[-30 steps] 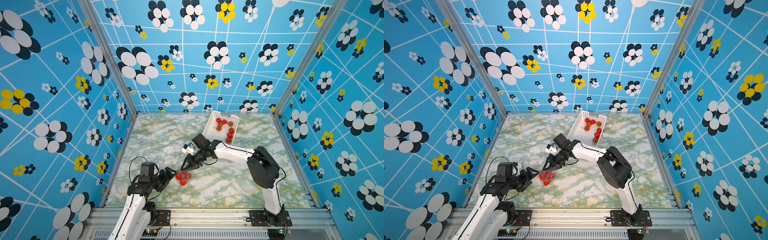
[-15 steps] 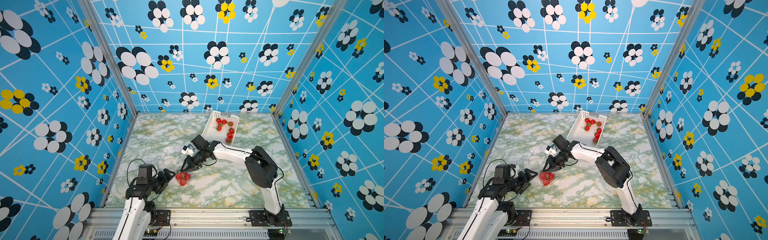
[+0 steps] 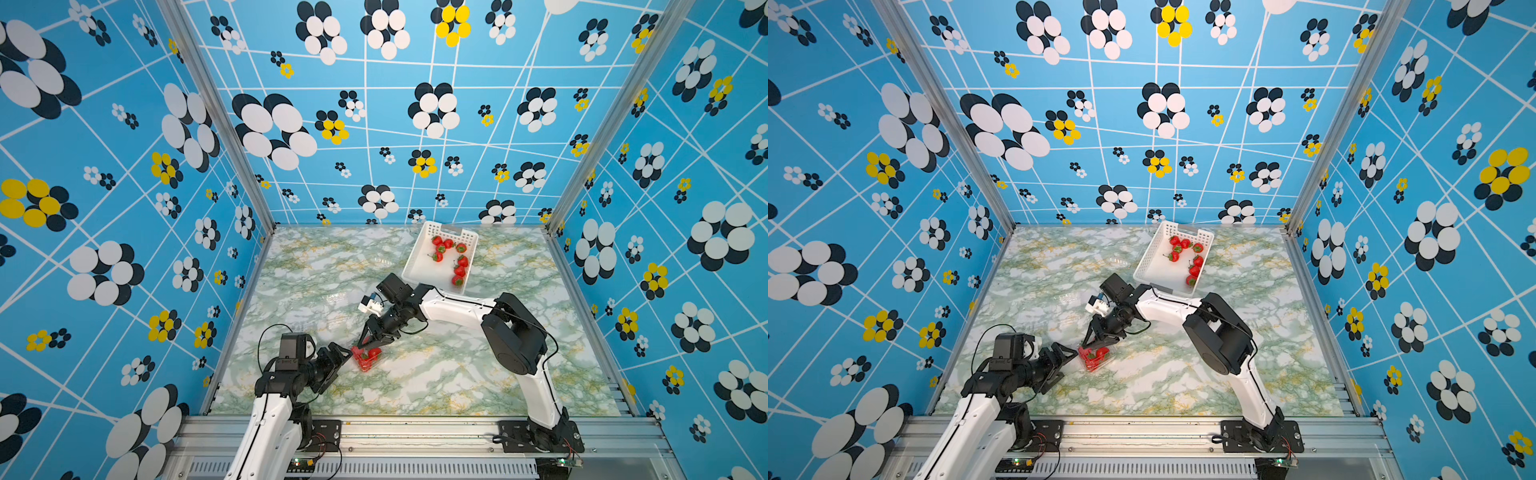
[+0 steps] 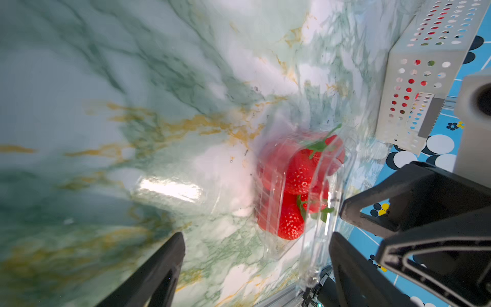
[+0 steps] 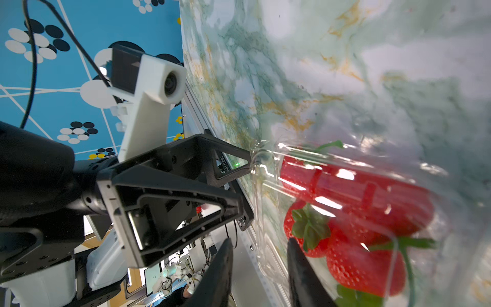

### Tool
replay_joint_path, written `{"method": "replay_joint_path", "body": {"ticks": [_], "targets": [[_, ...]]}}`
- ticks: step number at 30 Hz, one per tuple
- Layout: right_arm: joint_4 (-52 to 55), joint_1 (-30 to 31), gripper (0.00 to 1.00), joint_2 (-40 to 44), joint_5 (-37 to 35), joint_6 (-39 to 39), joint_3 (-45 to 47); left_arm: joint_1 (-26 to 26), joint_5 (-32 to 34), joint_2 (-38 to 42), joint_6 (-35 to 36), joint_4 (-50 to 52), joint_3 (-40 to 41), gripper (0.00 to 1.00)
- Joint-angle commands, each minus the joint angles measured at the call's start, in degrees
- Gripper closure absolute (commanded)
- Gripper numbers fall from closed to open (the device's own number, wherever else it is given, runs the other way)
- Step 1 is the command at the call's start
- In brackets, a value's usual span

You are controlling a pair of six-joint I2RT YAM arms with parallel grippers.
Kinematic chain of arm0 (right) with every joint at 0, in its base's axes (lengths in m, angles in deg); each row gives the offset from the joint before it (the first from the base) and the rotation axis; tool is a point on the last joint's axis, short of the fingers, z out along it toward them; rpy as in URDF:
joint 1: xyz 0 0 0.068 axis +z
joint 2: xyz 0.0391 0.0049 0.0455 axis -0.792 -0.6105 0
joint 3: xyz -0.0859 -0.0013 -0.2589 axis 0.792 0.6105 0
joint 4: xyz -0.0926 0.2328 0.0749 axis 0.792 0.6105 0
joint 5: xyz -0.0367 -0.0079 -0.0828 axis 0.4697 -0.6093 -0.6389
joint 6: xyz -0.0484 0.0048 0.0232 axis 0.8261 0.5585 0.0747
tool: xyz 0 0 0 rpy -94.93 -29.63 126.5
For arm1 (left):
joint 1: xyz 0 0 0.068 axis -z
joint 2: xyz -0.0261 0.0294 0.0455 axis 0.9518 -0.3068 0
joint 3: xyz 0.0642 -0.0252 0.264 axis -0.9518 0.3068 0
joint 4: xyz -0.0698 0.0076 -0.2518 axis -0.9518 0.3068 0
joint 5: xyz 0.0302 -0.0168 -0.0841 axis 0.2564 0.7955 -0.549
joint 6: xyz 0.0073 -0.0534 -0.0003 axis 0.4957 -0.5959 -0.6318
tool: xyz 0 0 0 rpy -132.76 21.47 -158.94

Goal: Pack strawberries into containers
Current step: Close the packing box at the center of the board.

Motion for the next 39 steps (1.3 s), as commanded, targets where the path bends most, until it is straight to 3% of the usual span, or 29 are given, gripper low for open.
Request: {"method": "replay_joint_path", "body": {"ticks": [1,18,39], "targets": [[1.8,0.3,0.64,-1.3,0.9,0.4,-1.3,-0.4,-0.6,-1.6,0.5,-3.9,0.2,0.14],[0.9,0.3,0.69,-3.5,1.0,-0.7,-0.8,-0.3,-0.6,-3.6,-0.7,-9.6,2.9,0.16],[1.0,0.3,0.69,-3.4,0.8,-1.2,-1.0,3.3,0.1,-12.6,-3.6,-22.6,4.1,0.33]]}}
